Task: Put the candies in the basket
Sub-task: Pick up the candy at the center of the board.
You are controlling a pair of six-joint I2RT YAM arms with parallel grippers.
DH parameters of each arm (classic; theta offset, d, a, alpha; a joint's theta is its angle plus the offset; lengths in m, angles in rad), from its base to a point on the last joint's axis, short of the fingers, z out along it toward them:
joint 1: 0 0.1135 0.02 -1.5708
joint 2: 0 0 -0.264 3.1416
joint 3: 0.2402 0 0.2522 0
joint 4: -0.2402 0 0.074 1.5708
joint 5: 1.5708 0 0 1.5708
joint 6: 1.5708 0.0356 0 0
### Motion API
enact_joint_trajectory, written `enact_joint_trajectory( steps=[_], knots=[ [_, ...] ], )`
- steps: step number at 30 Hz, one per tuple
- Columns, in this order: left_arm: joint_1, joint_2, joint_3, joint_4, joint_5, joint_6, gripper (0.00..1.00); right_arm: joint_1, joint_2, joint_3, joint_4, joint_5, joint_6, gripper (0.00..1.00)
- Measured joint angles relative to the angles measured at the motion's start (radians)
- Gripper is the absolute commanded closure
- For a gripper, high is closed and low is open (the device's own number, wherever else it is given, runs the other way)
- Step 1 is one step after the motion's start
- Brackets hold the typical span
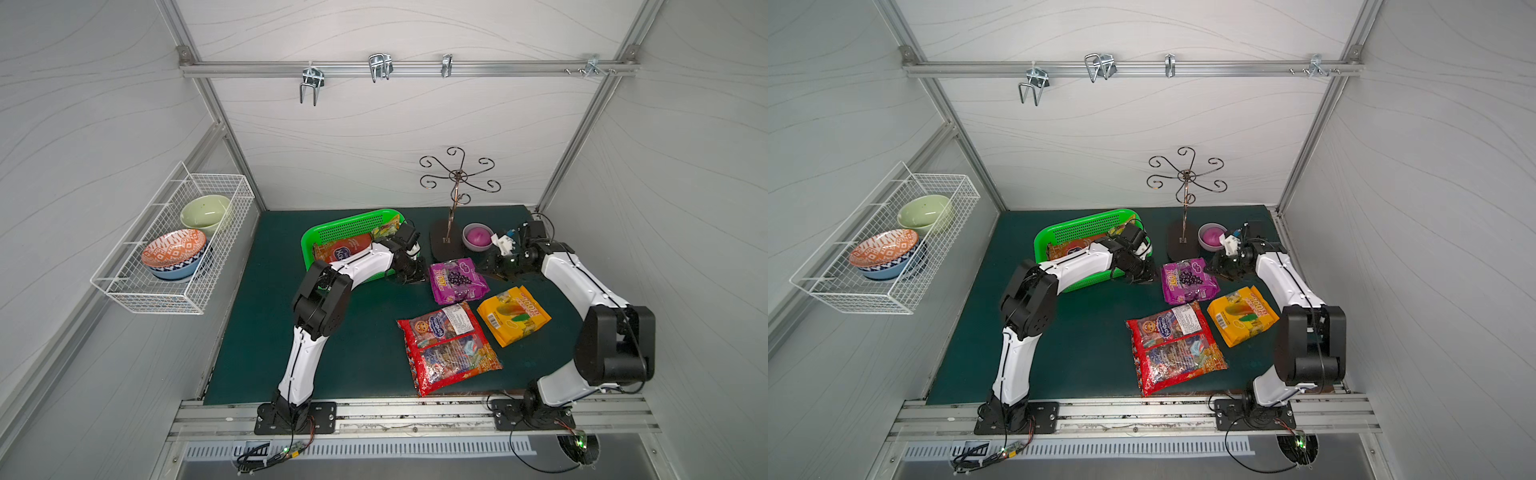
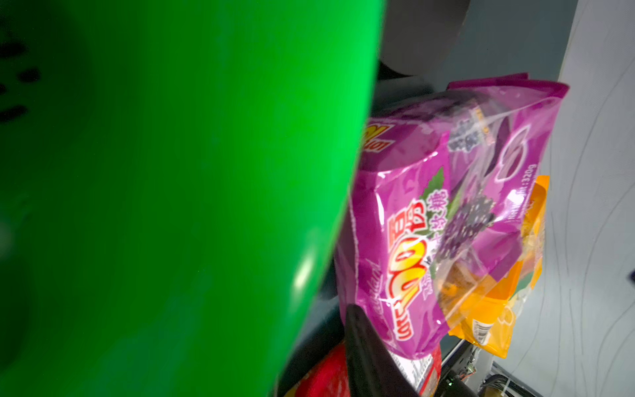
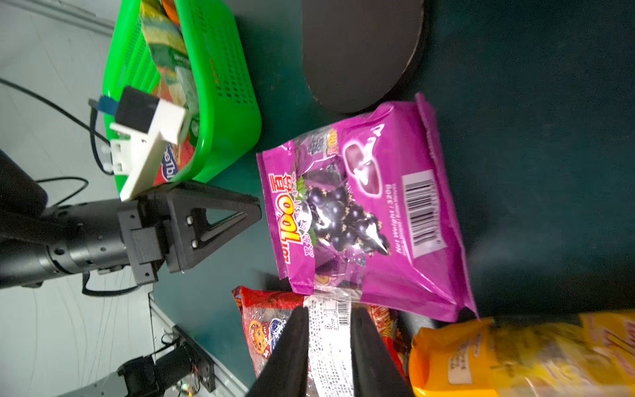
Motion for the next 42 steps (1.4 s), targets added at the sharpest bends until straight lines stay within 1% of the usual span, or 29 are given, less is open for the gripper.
enact_joint_trajectory(
  steps=[5, 9, 17, 22, 23, 24, 25, 29, 35, 42],
  knots=[
    [-0.020, 0.000, -0.002, 0.003, -0.005, 0.000, 0.66, -0.034, -0.098, -0.031, 0.034, 0.059, 0.035, 0.70],
    [-0.026, 0.000, -0.011, 0.033, 0.002, -0.024, 0.66, -0.045, -0.131, -0.048, 0.053, 0.077, 0.045, 0.69],
    [-0.026, 0.001, -0.017, 0.068, 0.025, -0.047, 0.67, -0.045, -0.131, -0.076, 0.060, 0.081, 0.045, 0.69],
    [-0.027, 0.019, -0.017, 0.122, 0.047, -0.059, 0.71, -0.046, -0.131, -0.076, 0.063, 0.082, 0.046, 0.69],
    [-0.028, 0.024, -0.017, 0.131, 0.051, -0.060, 0.73, -0.046, -0.131, -0.076, 0.063, 0.082, 0.046, 0.69],
    [-0.030, 0.030, -0.017, 0.142, 0.055, -0.060, 0.78, -0.046, -0.131, -0.076, 0.064, 0.084, 0.046, 0.67],
    [-0.031, 0.035, -0.017, 0.146, 0.057, -0.062, 0.78, -0.047, -0.131, -0.076, 0.066, 0.086, 0.047, 0.65],
    [-0.034, 0.044, -0.026, 0.156, 0.066, -0.063, 0.78, -0.053, -0.131, -0.076, 0.067, 0.093, 0.050, 0.64],
    [-0.031, 0.043, -0.032, 0.165, 0.080, -0.062, 0.76, -0.060, -0.130, -0.076, 0.068, 0.094, 0.051, 0.64],
    [-0.015, 0.015, -0.063, 0.172, 0.107, -0.058, 0.76, -0.060, -0.130, -0.077, 0.068, 0.094, 0.050, 0.64]
  ],
)
